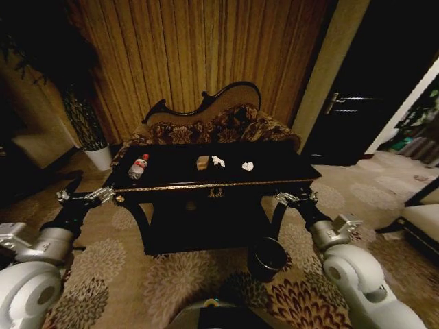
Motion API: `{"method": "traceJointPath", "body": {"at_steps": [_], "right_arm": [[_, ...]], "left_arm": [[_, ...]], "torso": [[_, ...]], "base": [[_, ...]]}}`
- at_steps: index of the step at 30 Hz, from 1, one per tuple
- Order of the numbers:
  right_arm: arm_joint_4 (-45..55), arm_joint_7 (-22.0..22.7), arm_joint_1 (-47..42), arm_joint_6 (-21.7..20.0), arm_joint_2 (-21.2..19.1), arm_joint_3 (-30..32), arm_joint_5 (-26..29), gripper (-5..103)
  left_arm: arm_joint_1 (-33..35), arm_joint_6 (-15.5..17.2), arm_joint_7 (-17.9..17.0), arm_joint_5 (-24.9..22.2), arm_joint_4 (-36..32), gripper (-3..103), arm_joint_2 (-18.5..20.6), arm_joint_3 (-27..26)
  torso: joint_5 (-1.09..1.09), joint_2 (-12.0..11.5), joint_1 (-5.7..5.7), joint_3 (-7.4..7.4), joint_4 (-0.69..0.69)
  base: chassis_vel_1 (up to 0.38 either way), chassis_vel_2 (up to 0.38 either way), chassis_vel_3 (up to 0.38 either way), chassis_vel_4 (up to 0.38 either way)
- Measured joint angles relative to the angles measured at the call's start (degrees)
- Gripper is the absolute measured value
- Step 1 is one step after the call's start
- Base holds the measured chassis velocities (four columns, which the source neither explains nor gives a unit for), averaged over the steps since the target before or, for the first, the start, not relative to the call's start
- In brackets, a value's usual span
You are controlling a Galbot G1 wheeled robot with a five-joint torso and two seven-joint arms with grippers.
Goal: Move to the front of the table and place the trash on the table into the trash bin.
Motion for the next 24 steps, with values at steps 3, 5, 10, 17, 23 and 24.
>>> {"method": "traceJointPath", "body": {"at_steps": [3, 5, 10, 17, 23, 24], "right_arm": [[0.0, 0.0, 0.0, 0.0, 0.0, 0.0, 0.0, 100], [0.1, 0.0, 0.0, 0.0, 0.0, 0.0, 0.0, 100], [0.2, -0.2, -0.2, 0.1, 0.1, 0.0, -0.2, 100], [-0.5, -1.7, 0.4, 0.9, 0.0, -0.1, -0.7, 100], [-1.5, -1.7, 2.2, -1.6, -0.8, -0.6, 0.0, 100], [-1.4, -1.7, 2.7, -2.8, -1.0, -0.7, 0.6, 100]], "left_arm": [[0.0, 0.0, 0.0, 0.0, 0.0, 100, 0.0, -0.1], [0.0, 0.0, 0.0, 0.0, 0.0, 100, 0.0, -0.2], [0.1, 0.0, 0.0, 0.0, 0.0, 100, -0.2, -0.2], [0.2, -0.1, 0.0, -0.1, 0.0, 100, -0.2, -0.4], [0.4, -0.1, 0.0, -0.2, 0.0, 100, -0.3, -0.4], [0.5, -0.1, 0.0, -0.2, 0.0, 100, -0.3, -0.4]], "torso": [[0.0, 0.0, 0.0, 0.0, 0.0], [0.0, 0.0, 0.0, 0.0, 0.0], [0.01, 0.0, 0.0, 0.0, 0.0], [0.0, 0.0, 0.03, 0.01, 0.0], [0.0, 0.0, 0.0, -0.01, 0.0], [0.0, 0.0, -0.03, -0.02, -0.01]], "base": [[-0.152, 0.155, 0.169, -0.17], [-0.153, 0.169, 0.17, -0.163], [-0.173, 0.158, 0.18, -0.16], [-0.145, 0.125, 0.127, -0.139], [-0.016, 0.029, 0.009, -0.018], [0.0, 0.0, 0.0, 0.0]]}}
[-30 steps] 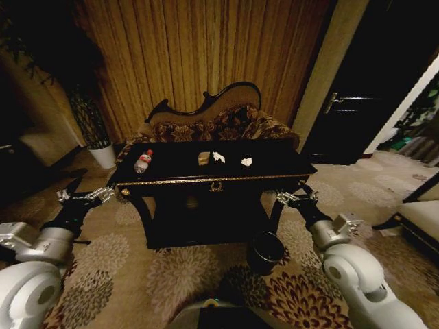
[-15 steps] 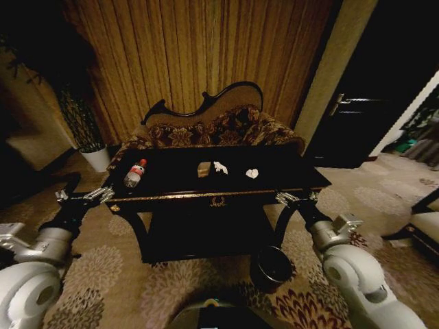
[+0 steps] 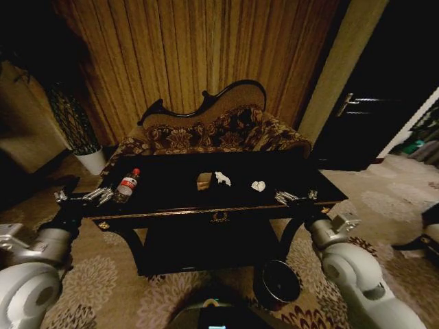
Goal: Move to the front of the table and place the trash on the table into the trash bin.
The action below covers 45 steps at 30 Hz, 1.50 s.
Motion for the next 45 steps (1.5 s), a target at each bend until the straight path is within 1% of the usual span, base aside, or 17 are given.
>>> {"method": "traceJointPath", "body": {"at_steps": [2, 3, 7, 9, 12, 13, 15, 16, 20, 21, 23, 27, 28, 32, 37, 45], "right_arm": [[0.0, 0.0, 1.1, -3.0, -0.6, -0.3, 0.8, 100], [0.0, 0.0, 1.1, -3.0, -0.6, -0.3, 0.8, 100], [-0.5, -0.3, 4.2, -9.2, -2.6, -0.9, 3.7, 100], [-1.0, -0.2, 5.1, -9.8, -2.9, -1.2, 4.1, 100], [-4.1, 0.7, 8.8, -12.7, -4.5, -2.1, 6.0, 100], [-4.1, 0.7, 8.8, -12.7, -4.5, -2.1, 6.0, 100], [-6.8, 1.9, 12.0, -15.2, -6.2, -3.1, 8.6, 100], [-6.8, 1.9, 12.0, -15.2, -6.2, -3.1, 8.6, 100], [-10.9, 2.6, 16.3, -18.1, -8.4, -5.2, 11.7, 100], [-10.9, 2.6, 16.3, -18.1, -8.4, -5.2, 11.7, 100], [-13.2, 2.6, 19.1, -19.4, -9.3, -7.1, 12.9, 100], [-15.6, 2.8, 22.3, -20.3, -9.6, -9.9, 13.2, 100], [-15.6, 2.8, 22.3, -20.3, -9.6, -9.9, 13.2, 100], [-18.6, 3.0, 25.7, -20.5, -9.3, -13.6, 13.1, 100], [-19.9, 3.0, 27.3, -20.5, -9.2, -15.2, 13.0, 100], [-23.9, 2.7, 30.2, -20.5, -8.2, -18.4, 11.2, 100]], "left_arm": [[0.0, 0.0, 0.0, 0.0, 0.0, 100, 0.0, 0.0], [0.0, 0.0, 0.0, 0.0, 0.0, 100, 0.0, 0.0], [-0.2, 0.0, 0.0, 0.0, 0.0, 100, 0.8, 0.0], [-0.3, 0.1, -0.1, 0.0, 0.0, 100, 0.9, 0.0], [0.1, 0.3, -0.2, -0.1, 0.0, 100, 0.7, 0.0], [0.1, 0.3, -0.2, -0.1, 0.0, 100, 0.7, 0.0], [0.7, 0.4, -0.2, -0.1, 0.0, 100, 0.6, -0.4], [0.7, 0.4, -0.2, -0.1, 0.0, 100, 0.6, -0.4], [1.1, 0.6, -0.3, 0.3, 0.0, 100, 0.6, -0.7], [1.1, 0.6, -0.3, 0.3, 0.0, 100, 0.6, -0.7], [1.2, 0.7, -0.3, 0.7, 0.0, 100, 0.6, -0.4], [1.2, 0.9, -0.4, 1.1, 0.0, 100, 0.5, 0.0], [1.2, 0.9, -0.4, 1.1, 0.0, 100, 0.5, 0.0], [1.3, 0.9, -0.5, 1.5, 0.0, 100, 0.5, 0.0], [1.5, 1.0, -0.5, 1.7, 0.0, 100, 0.6, 0.1], [1.0, 1.0, -1.1, 2.6, 0.0, 100, 0.3, 2.1]], "torso": [[0.0, 0.0, -0.01, 0.0, 0.01], [0.0, 0.0, -0.01, 0.0, 0.01], [0.01, 0.0, 0.01, 0.01, 0.0], [0.0, 0.0, 0.02, 0.02, 0.0], [0.0, 0.0, 0.03, 0.02, 0.01], [0.0, 0.0, 0.03, 0.02, 0.01], [0.0, 0.0, 0.02, 0.02, 0.01], [0.0, 0.0, 0.02, 0.02, 0.01], [0.01, 0.0, 0.02, 0.02, 0.0], [0.01, 0.0, 0.02, 0.02, 0.0], [0.0, 0.0, 0.03, 0.02, 0.01], [0.0, 0.0, 0.02, 0.02, 0.01], [0.0, 0.0, 0.02, 0.02, 0.01], [0.0, 0.0, 0.03, 0.02, 0.01], [0.0, 0.0, 0.03, 0.02, 0.0], [0.0, 0.0, 0.03, 0.02, 0.01]], "base": [[0.0, 0.0, 0.0, 0.0], [0.0, 0.0, 0.0, 0.0], [0.0, 0.0, 0.0, 0.0], [0.0, 0.0, 0.0, 0.0], [0.0, 0.0, 0.0, 0.0], [0.0, 0.0, 0.0, 0.0], [0.0, 0.0, 0.0, 0.0], [0.0, 0.0, 0.0, 0.0], [0.0, 0.0, 0.0, 0.0], [0.0, 0.0, 0.0, 0.0], [0.0, 0.0, 0.0, 0.0], [0.0, 0.0, 0.0, 0.0], [0.0, 0.0, 0.0, 0.0], [0.0, 0.0, 0.0, 0.0], [0.0, 0.0, 0.0, 0.0], [0.0, 0.0, 0.0, 0.0]]}}
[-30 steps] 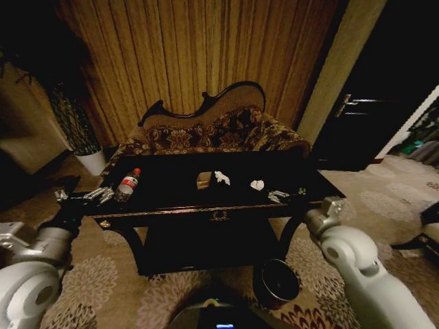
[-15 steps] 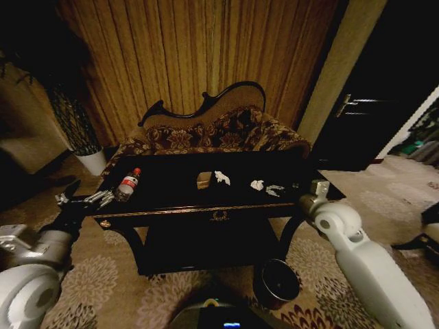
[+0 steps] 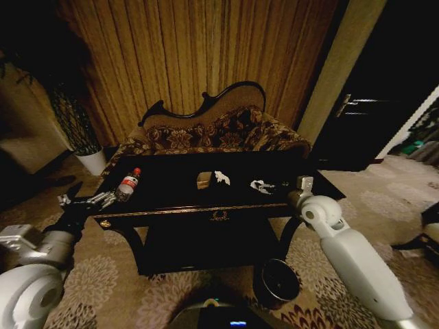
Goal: Move to the front of the table and place the trash on the table into the trash bin.
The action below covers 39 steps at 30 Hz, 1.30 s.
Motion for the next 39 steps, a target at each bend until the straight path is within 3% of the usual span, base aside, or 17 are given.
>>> {"method": "traceJointPath", "body": {"at_steps": [3, 6, 10, 11, 12, 17, 20, 21, 23, 24, 29, 39], "right_arm": [[-0.2, -1.4, -0.3, 0.0, 0.1, -0.2, -1.3, 98], [-0.2, -1.4, -0.6, 0.1, 0.3, -0.6, -2.4, 84], [0.0, -1.4, -0.6, 0.2, 0.5, -0.9, -2.7, 79], [0.0, -1.4, -0.6, 0.2, 0.5, -1.0, -2.8, 67], [0.0, -1.4, -0.6, 0.2, 0.5, -1.0, -2.8, 67], [0.1, -1.4, -0.6, 0.3, 0.6, -1.0, -2.9, 46], [0.1, -1.4, -0.6, 0.4, 0.5, -1.0, -2.9, 46], [0.0, -1.4, -0.7, 0.4, 0.5, -0.8, -2.9, 35], [0.0, -1.5, -0.7, 0.4, 0.4, -0.7, -2.9, 25], [0.0, -1.5, -0.7, 0.4, 0.4, -0.7, -2.9, 25], [0.0, -1.5, -0.6, 0.6, 0.4, -0.6, -2.8, 3], [0.2, -1.9, -1.3, 1.8, 0.5, -0.5, -3.0, 1]], "left_arm": [[0.1, 0.0, 0.0, 0.0, 0.0, 100, -0.3, -0.3], [0.2, -0.2, 0.0, 0.0, 0.0, 100, -0.5, -0.5], [0.1, -0.3, 0.0, 0.0, 0.0, 100, -0.6, -0.6], [0.1, -0.3, 0.0, 0.0, 0.0, 100, -0.6, -0.6], [0.1, -0.3, 0.0, 0.0, 0.0, 100, -0.6, -0.6], [0.1, -0.4, 0.0, 0.0, 0.0, 100, -0.6, -0.6], [0.0, -0.4, 0.1, 0.0, 0.0, 100, -0.6, -0.5], [-0.1, -0.4, 0.1, 0.0, 0.0, 100, -0.5, -0.4], [-0.3, -0.4, 0.1, 0.0, 0.0, 100, -0.4, -0.2], [-0.3, -0.4, 0.1, 0.0, 0.0, 100, -0.4, -0.2], [-0.4, -0.4, 0.1, 0.0, 0.0, 100, -0.3, -0.1], [-0.3, -0.4, 0.2, 0.0, 0.0, 100, -0.4, -0.2]], "torso": [[0.0, 0.0, 0.0, -0.01, 0.0], [0.0, 0.0, 0.0, -0.01, 0.0], [0.0, 0.0, 0.0, -0.01, 0.0], [0.0, 0.0, 0.0, -0.01, 0.0], [0.0, 0.0, 0.0, -0.01, 0.0], [0.0, 0.0, 0.0, -0.01, 0.0], [0.0, 0.0, 0.0, -0.01, 0.0], [0.0, 0.0, 0.0, -0.01, 0.0], [0.0, 0.0, 0.0, -0.01, 0.0], [0.0, 0.0, 0.0, -0.01, 0.0], [0.0, 0.0, 0.0, 0.0, 0.0], [0.0, 0.0, 0.0, 0.0, 0.0]], "base": [[0.0, 0.0, 0.0, 0.0], [0.0, 0.0, 0.0, 0.0], [0.0, 0.0, 0.0, 0.0], [0.0, 0.0, 0.0, 0.0], [0.0, 0.0, 0.0, 0.0], [0.0, 0.0, 0.0, 0.0], [0.0, 0.0, 0.0, 0.0], [0.0, 0.0, 0.0, 0.0], [0.0, 0.0, 0.0, 0.0], [0.0, 0.0, 0.0, 0.0], [0.0, 0.0, 0.0, 0.0], [0.0, 0.0, 0.0, 0.0]]}}
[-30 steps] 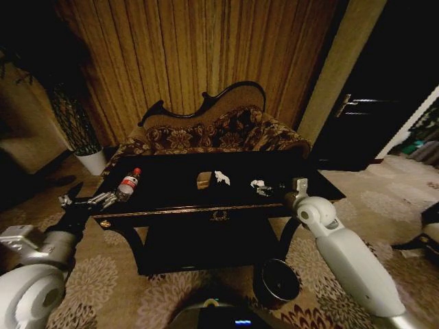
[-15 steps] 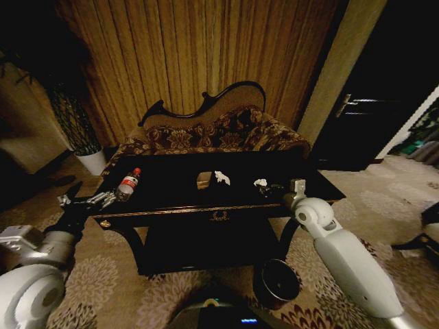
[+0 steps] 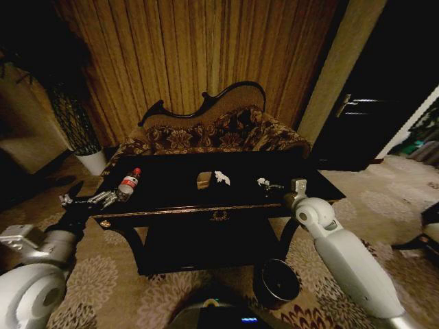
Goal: Move to the front of the table and place the trash on the table into the trash bin.
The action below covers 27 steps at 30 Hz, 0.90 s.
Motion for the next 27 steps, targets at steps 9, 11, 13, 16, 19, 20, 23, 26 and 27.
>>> {"method": "traceJointPath", "body": {"at_steps": [9, 11, 13, 16, 19, 20, 23, 26, 27], "right_arm": [[-1.1, 0.2, -2.9, 18.7, 1.3, 0.3, -2.5, 1], [-0.5, 0.3, -5.8, 23.0, 1.9, 2.2, -3.6, 1], [0.0, 0.3, -7.6, 24.8, 2.2, 3.5, -4.5, 1], [0.4, 0.3, -10.1, 27.1, 2.5, 5.4, -7.0, 1], [1.6, 0.7, -12.6, 28.0, 3.0, 7.6, -9.2, 1], [2.0, 0.9, -13.1, 28.0, 3.1, 8.0, -9.3, 1], [3.3, 1.2, -14.8, 28.0, 3.2, 9.3, -9.5, 1], [4.6, 1.3, -16.3, 27.6, 3.2, 10.1, -9.4, 1], [4.6, 1.3, -16.3, 27.6, 3.2, 10.1, -9.4, 1]], "left_arm": [[-0.1, -0.1, 0.0, 0.0, 0.0, 100, -0.2, 0.2], [-0.1, -0.2, 0.0, 0.0, 0.0, 100, -0.2, 0.2], [-0.2, -0.3, 0.0, 0.0, 0.0, 100, -0.2, 0.2], [-0.5, -0.4, 0.0, 0.0, 0.1, 100, -0.2, 0.1], [-0.7, -0.4, 0.0, 0.0, 0.1, 100, -0.2, 0.4], [-0.8, -0.4, 0.0, 0.0, 0.2, 100, -0.2, 0.5], [-0.9, -0.4, 0.0, 0.0, 0.2, 100, -0.1, 0.7], [-1.0, -0.4, 0.0, 0.0, 0.2, 100, 0.0, 0.8], [-1.0, -0.4, 0.0, 0.0, 0.2, 100, 0.0, 0.8]], "torso": [[0.0, 0.0, 0.0, 0.0, 0.01], [0.01, 0.0, 0.0, 0.0, -0.01], [0.0, 0.0, 0.0, 0.0, -0.01], [0.01, 0.0, 0.0, 0.0, -0.01], [0.01, 0.0, 0.0, 0.0, -0.01], [0.0, 0.0, 0.0, 0.0, -0.01], [0.0, 0.0, 0.0, 0.0, 0.0], [0.0, 0.0, 0.0, 0.0, 0.0], [0.0, 0.0, 0.0, 0.0, 0.0]], "base": [[0.0, 0.0, 0.0, 0.0], [0.0, 0.0, 0.0, 0.0], [0.0, 0.0, 0.0, 0.0], [0.0, 0.0, 0.0, 0.0], [0.0, 0.0, 0.0, 0.0], [0.0, 0.0, 0.0, 0.0], [0.0, 0.0, 0.0, 0.0], [0.0, 0.0, 0.0, 0.0], [0.0, 0.0, 0.0, 0.0]]}}
